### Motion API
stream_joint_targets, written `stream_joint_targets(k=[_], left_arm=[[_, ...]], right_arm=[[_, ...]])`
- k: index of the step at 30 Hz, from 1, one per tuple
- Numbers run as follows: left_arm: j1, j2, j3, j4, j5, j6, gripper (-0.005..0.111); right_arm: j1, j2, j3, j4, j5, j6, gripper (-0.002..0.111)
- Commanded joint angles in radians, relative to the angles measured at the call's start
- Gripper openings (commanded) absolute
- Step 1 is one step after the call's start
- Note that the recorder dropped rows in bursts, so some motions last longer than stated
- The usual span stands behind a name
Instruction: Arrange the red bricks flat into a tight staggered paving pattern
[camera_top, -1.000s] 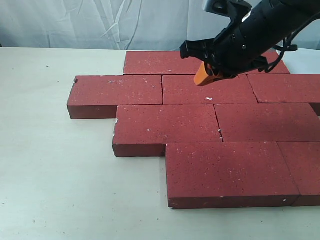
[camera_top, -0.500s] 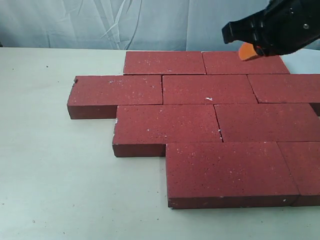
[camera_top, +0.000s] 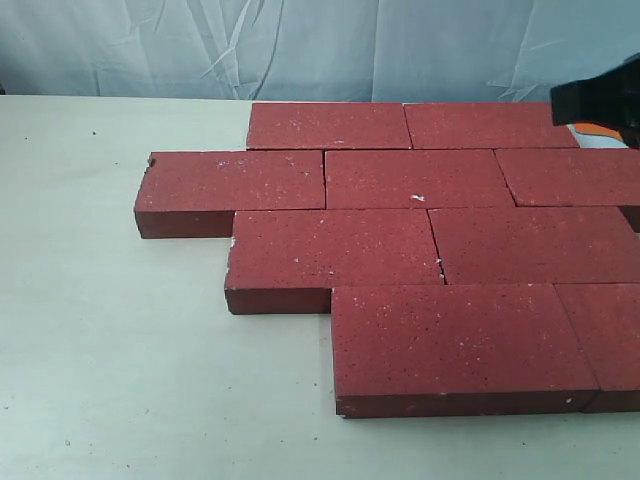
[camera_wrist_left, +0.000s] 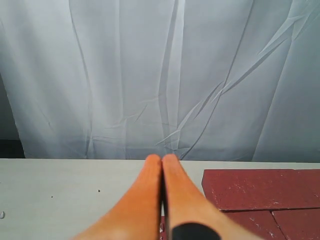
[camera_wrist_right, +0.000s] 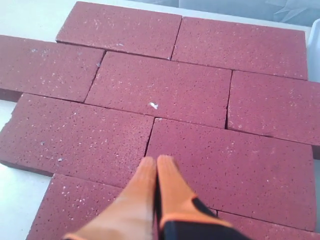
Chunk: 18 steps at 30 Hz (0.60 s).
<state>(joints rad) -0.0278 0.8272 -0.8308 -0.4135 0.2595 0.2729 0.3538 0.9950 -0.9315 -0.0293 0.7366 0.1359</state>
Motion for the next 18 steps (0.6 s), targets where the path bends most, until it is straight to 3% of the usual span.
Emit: stream_joint_targets(k=[1, 7, 11, 18], left_arm=[[-0.004, -0.006, 0.005, -0.004, -0.012, -0.002, 0.000], [-0.004, -0.006, 0.005, -0.004, -0.012, -0.005, 0.000], [-0.004, -0.006, 0.005, -0.004, -0.012, -0.005, 0.000], [-0.004, -0.006, 0.005, -0.004, -0.012, -0.005, 0.000]], right_arm=[[-0.005, -0.084, 0.038, -0.035, -0.013, 0.024, -0.001], [-0.005, -0.186, 0.139, -0.039, -0.048, 0.042, -0.001], [-0.005, -0.236, 0.242, -0.039, -0.170, 0.044, -0.001], [-0.005, -0.242, 0.262, -0.030, -0.083, 0.044, -0.001]])
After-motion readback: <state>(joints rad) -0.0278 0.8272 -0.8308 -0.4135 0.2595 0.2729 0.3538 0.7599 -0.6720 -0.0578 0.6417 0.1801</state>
